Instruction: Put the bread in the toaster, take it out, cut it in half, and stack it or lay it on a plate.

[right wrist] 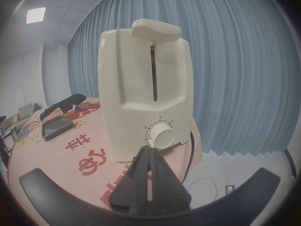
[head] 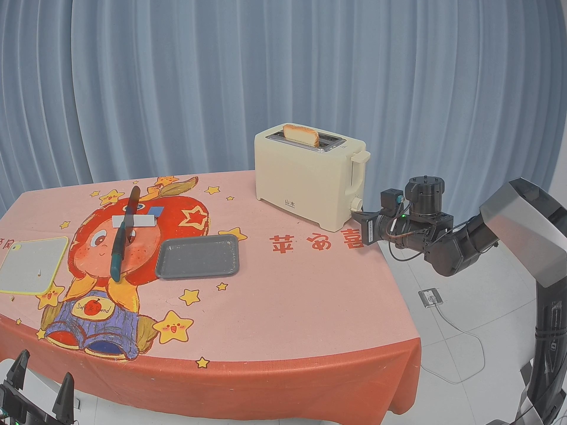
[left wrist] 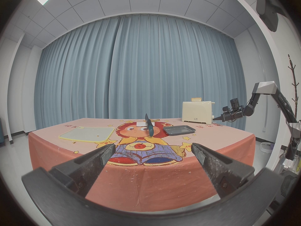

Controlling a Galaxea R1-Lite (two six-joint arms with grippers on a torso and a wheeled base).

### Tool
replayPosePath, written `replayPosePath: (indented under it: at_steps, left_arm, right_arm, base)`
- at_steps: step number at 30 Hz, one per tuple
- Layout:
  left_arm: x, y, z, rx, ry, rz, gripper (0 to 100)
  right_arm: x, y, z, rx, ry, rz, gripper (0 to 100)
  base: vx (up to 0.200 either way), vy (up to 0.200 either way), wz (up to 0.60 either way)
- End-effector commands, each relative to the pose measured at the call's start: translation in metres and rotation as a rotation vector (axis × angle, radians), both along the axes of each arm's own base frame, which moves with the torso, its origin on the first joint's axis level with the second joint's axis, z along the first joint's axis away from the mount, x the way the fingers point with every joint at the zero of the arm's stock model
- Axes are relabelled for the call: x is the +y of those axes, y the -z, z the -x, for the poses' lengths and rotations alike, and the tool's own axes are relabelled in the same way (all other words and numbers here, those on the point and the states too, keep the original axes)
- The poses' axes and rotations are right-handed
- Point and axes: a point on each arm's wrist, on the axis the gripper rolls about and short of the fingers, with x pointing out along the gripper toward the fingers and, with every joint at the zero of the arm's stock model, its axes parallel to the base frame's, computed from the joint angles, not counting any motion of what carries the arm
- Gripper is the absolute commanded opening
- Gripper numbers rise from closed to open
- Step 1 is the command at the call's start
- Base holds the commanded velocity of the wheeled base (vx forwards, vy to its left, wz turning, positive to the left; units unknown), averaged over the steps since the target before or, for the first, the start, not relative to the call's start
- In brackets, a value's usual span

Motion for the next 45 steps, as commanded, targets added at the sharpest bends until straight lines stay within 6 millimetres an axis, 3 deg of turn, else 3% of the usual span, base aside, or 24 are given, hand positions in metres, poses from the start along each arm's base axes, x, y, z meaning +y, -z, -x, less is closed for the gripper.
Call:
replayPosePath:
  at_steps: [1,10,17,20,24,32,41,45]
  left_arm:
    - [0.000,0.005,-0.001,0.018,0.000,0.000,100]
    - [0.000,0.005,-0.001,0.018,-0.002,0.000,100]
    - [0.000,0.005,-0.001,0.018,0.000,0.000,100]
    - [0.000,0.005,-0.001,0.018,0.000,0.000,100]
    - [0.000,0.005,-0.001,0.018,0.000,0.000,100]
    - [0.000,0.005,-0.001,0.018,0.000,0.000,100]
    - [0.000,0.005,-0.001,0.018,0.000,0.000,100]
    - [0.000,0.005,-0.001,0.018,0.000,0.000,100]
  right_arm:
    - [0.000,-0.002,0.000,-0.004,0.000,-0.001,0]
    - [0.000,-0.001,0.002,0.001,-0.002,0.003,0]
    - [0.003,0.004,0.014,0.003,-0.016,0.005,0]
    - [0.003,-0.005,0.023,-0.023,-0.024,-0.004,0]
    - [0.002,-0.037,0.049,-0.086,-0.046,-0.025,0]
    - [-0.007,-0.097,0.065,-0.261,-0.068,-0.081,0]
    - [-0.006,-0.122,0.055,-0.349,-0.065,-0.108,0]
    - [-0.009,-0.124,0.033,-0.361,-0.041,-0.101,0]
  base:
    - [0.000,0.000,0.00]
    - [0.000,0.000,0.00]
    - [0.000,0.000,0.00]
    - [0.000,0.000,0.00]
    - [0.000,0.000,0.00]
    - [0.000,0.000,0.00]
    - [0.000,0.000,0.00]
    - [0.000,0.000,0.00]
